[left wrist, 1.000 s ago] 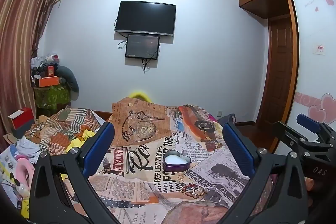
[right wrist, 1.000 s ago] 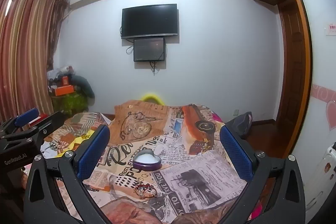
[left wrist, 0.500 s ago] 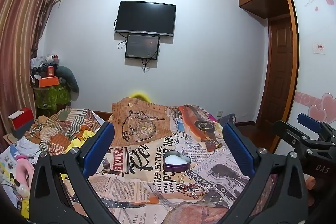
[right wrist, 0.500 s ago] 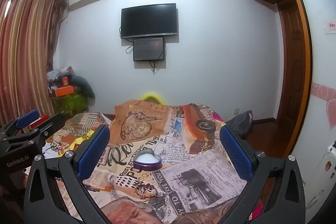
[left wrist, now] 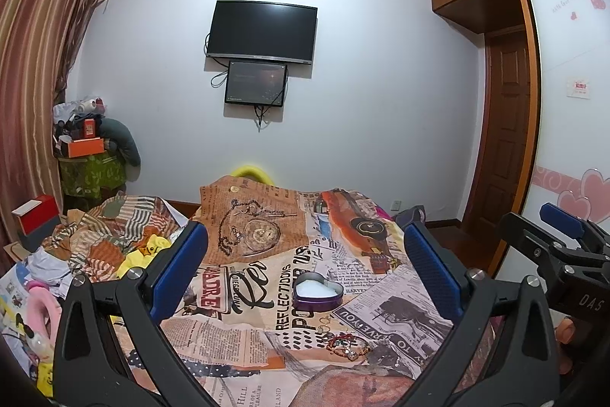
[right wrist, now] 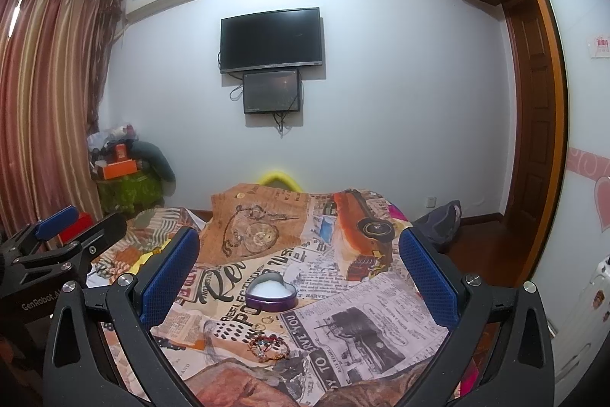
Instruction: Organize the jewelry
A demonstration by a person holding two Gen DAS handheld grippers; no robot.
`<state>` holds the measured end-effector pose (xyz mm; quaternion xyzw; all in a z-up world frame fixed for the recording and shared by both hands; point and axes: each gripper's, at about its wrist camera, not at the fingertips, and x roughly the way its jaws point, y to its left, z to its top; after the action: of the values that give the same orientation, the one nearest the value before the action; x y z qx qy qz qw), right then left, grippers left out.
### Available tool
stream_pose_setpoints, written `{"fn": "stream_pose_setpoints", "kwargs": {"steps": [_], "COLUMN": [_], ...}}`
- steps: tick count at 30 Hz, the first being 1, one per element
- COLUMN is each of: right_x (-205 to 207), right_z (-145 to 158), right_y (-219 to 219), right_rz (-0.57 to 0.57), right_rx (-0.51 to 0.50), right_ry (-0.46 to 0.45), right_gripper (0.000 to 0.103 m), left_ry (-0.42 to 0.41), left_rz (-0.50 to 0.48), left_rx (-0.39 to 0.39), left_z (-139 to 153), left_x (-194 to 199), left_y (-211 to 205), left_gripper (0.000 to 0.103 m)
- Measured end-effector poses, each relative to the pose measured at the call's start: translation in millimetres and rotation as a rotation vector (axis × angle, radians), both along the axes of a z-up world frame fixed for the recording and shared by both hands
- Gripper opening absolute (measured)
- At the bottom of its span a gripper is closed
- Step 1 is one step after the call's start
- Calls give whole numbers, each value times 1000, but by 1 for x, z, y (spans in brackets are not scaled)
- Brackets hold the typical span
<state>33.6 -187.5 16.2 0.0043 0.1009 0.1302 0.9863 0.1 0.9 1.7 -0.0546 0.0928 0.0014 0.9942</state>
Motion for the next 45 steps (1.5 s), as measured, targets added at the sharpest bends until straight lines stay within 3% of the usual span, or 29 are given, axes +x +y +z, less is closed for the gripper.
{"fn": "stream_pose_setpoints", "kwargs": {"steps": [45], "right_x": [-4], "right_z": [-2], "right_y": [2], "right_rz": [3], "right_rx": [7], "right_ry": [8], "right_gripper": [103], "left_ry": [21], "left_rz": [-10], "left_rx": [-4], "left_z": [-1], "left_x": [3], "left_y": [0], "left_gripper": [103]}}
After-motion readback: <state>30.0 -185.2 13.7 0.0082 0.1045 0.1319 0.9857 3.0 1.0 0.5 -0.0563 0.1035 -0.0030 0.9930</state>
